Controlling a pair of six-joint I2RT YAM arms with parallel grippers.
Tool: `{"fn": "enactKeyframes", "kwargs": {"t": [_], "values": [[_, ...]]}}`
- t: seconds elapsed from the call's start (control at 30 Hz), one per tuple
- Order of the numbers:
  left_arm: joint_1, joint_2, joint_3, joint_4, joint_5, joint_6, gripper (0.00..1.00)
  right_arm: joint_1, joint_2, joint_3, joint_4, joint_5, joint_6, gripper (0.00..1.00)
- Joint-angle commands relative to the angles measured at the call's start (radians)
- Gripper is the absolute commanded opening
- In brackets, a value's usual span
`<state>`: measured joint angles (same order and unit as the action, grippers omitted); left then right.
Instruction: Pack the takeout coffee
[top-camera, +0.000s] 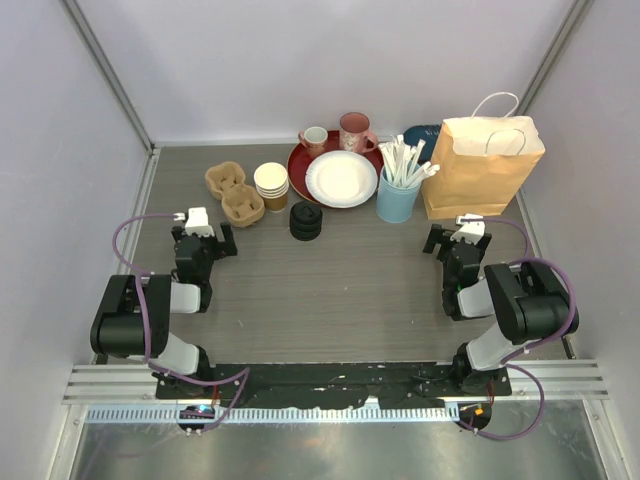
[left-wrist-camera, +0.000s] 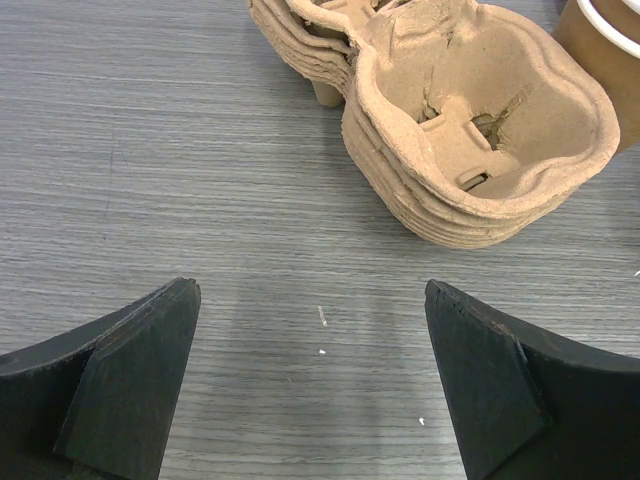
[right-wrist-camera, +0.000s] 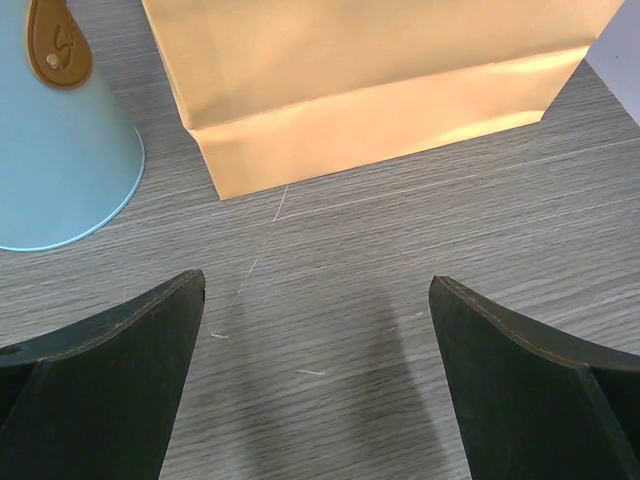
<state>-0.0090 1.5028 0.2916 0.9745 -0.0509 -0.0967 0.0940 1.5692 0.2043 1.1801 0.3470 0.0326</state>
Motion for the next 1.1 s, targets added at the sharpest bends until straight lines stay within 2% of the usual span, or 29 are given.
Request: {"fn": "enactKeyframes", "kwargs": {"t": [0.0,0.17,0.27,0.33,0.37,0.4,0.5,0.6,0.7,0.73,0.77,0.8,0.83,0.9,0.93,1.0,1.07], "values": [[-0.002,-0.007,0.02,0.044,0.002,0.002,1.0,-0.005,-0.037,0.007,0.062,0.041,0.01,1.0],[-0.002,-0.007,0.02,0.043,0.002,0.003,1.0,-0.004,-0.186,-0.011,-0.016,0.029,0.006,0.96],[-0.002,-0.009,0.02,0.043,0.008,0.006,1.0,-0.004,-0.315,0.004,-0.135,0.072,0.024,0.95],[-0.002,-0.028,0.027,0.012,0.032,0.02,1.0,-0.004,-0.392,0.039,-0.279,0.086,0.099,0.95],[-0.002,-0.056,0.079,-0.058,0.077,0.022,1.0,-0.004,-0.459,0.055,-0.334,0.067,0.114,0.95],[-0.002,-0.119,0.128,-0.28,0.112,0.043,1.0,-0.004,-0.489,0.072,-0.44,0.046,0.147,0.94],[-0.002,-0.15,0.334,-0.596,0.198,0.035,1.0,-0.002,-0.584,0.139,-0.603,-0.04,0.185,0.87],[-0.002,-0.167,0.464,-0.758,0.307,0.023,0.97,0.0,-0.67,0.182,-0.712,-0.108,0.204,0.86],[-0.002,-0.182,0.605,-0.915,0.471,0.017,0.86,0.0,-0.724,0.213,-0.79,-0.143,0.22,0.86],[-0.012,-0.161,0.65,-0.956,0.574,-0.001,0.83,0.001,-0.747,0.233,-0.813,-0.152,0.225,0.86],[-0.025,-0.139,0.744,-1.002,0.585,-0.008,0.82,0.001,-0.756,0.244,-0.832,-0.172,0.227,0.86],[-0.049,-0.118,0.8,-1.105,0.562,-0.009,0.78,0.006,-0.761,0.265,-0.867,-0.18,0.225,0.85],[-0.095,-0.051,0.919,-1.164,0.471,-0.006,0.76,0.006,-0.764,0.276,-0.884,-0.186,0.224,0.85],[-0.129,0.023,1.047,-1.328,0.378,0.008,0.69,0.009,-0.759,0.308,-0.927,-0.203,0.213,0.84],[-0.138,0.112,1.166,-1.373,0.315,0.003,0.67,0.01,-0.753,0.317,-0.944,-0.206,0.207,0.83],[-0.151,0.195,1.28,-1.485,0.272,0.0,0.62,0.012,-0.75,0.331,-0.97,-0.223,0.201,0.83],[-0.16,0.302,1.415,-1.539,0.206,0.011,0.61,0.013,-0.753,0.33,-0.97,-0.232,0.196,0.83]]}}
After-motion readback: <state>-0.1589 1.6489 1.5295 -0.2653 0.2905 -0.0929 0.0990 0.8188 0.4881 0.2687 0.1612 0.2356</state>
